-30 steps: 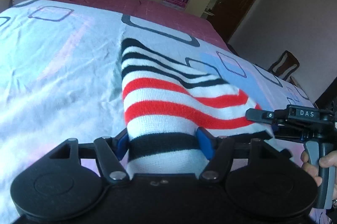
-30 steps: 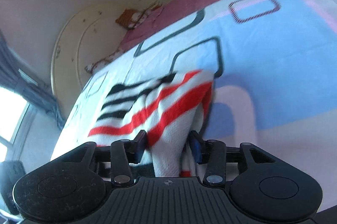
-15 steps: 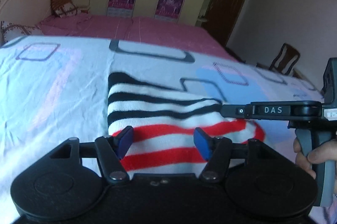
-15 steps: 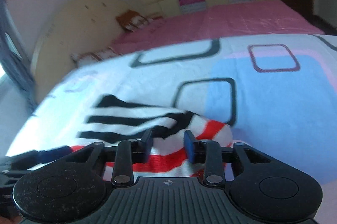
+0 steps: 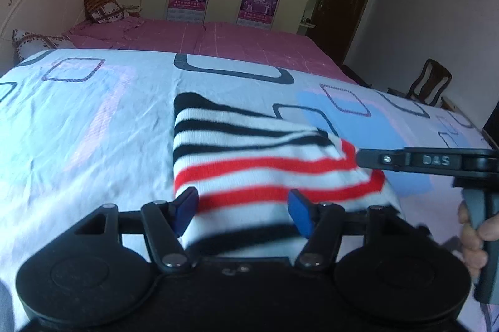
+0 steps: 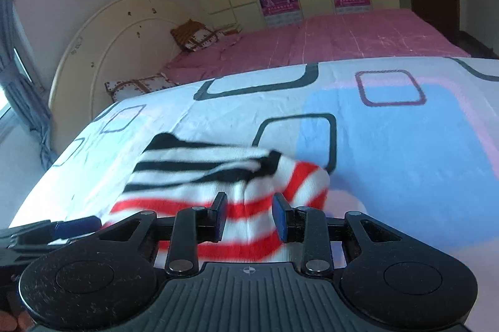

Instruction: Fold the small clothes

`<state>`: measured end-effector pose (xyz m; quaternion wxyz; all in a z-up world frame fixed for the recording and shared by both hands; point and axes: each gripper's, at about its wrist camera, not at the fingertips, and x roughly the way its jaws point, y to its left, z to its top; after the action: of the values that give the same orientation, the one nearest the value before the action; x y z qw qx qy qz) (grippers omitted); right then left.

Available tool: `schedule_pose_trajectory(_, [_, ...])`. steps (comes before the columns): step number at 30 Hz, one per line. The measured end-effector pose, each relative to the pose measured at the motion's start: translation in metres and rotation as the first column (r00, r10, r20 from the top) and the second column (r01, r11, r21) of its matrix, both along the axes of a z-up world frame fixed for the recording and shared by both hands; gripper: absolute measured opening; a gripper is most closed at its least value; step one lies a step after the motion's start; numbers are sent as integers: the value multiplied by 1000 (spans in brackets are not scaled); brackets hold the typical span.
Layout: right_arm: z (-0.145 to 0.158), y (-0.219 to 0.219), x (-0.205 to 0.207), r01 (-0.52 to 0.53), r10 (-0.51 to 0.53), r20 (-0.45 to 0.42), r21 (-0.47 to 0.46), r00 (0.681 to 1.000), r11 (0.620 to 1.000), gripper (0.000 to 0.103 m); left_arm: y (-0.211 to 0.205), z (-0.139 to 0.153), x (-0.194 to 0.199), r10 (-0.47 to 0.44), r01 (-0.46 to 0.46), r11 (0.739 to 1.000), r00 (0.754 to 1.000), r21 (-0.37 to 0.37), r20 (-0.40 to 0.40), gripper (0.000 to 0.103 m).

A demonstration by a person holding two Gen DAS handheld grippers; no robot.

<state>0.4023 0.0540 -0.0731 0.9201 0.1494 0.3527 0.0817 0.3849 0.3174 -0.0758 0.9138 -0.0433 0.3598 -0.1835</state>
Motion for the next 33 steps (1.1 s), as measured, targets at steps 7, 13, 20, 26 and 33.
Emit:
schedule_pose_trajectory(7, [-21,5,-49,43,-47,-68,-57,997,997,33,7,-10,-31,9,-8,1000,999,19,-50,72])
schedule_pose_trajectory(13, [-16,4,-60,93,-95,-70,-26,993,995,33,13,-15,-39,5,-5,1000,995,2,-96,71])
schedule_pose_trajectory(20, [-32,12,-97,102,-106,-113,-43,988,994,33,17,-25,-64,-29,31,999,992,14,-120,72])
schedule_pose_trajectory(26, [-37,11,-99,135,-134,-124,-3,983,991,33,20,-29,-64,-12,12,1000,991,2,-131,74])
schedule_pose_trajectory(33, [-36,5,-103,151,-150,-143,-4,978,989,48,14,-13,-73,5,-1,1000,993,32,-118,82])
